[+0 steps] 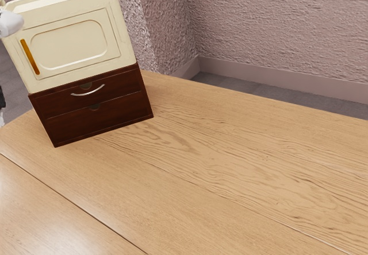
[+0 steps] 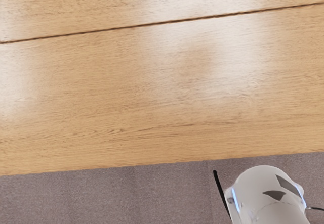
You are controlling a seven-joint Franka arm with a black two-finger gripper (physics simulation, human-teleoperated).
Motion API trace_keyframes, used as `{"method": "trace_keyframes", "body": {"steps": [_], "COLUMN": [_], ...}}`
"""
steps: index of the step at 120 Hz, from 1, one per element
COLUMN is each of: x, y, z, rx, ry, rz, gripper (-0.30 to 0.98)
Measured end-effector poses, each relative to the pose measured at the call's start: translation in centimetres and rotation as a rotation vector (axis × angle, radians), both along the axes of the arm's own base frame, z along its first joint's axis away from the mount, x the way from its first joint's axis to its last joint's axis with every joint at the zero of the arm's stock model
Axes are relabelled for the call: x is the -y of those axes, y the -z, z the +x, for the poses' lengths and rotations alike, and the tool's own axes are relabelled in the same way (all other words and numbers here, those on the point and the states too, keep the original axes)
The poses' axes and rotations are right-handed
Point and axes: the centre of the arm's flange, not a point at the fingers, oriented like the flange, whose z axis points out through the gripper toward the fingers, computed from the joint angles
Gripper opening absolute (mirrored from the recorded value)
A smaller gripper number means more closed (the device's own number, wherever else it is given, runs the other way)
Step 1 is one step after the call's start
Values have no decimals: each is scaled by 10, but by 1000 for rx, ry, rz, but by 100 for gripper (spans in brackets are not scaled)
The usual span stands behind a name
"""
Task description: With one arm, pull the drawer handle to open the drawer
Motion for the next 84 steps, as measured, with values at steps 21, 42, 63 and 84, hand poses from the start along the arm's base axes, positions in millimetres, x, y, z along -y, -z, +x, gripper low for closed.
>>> {"method": "trace_keyframes", "body": {"steps": [21, 42, 63, 84], "x": [-5, 6, 4, 4], "y": [-13, -7, 22, 24], "z": [22, 50, 85, 92], "rx": [142, 187, 141, 146], "ry": [206, 365, 439, 511], "rz": [54, 17, -3, 26], "gripper": [69, 69, 69, 69]}}
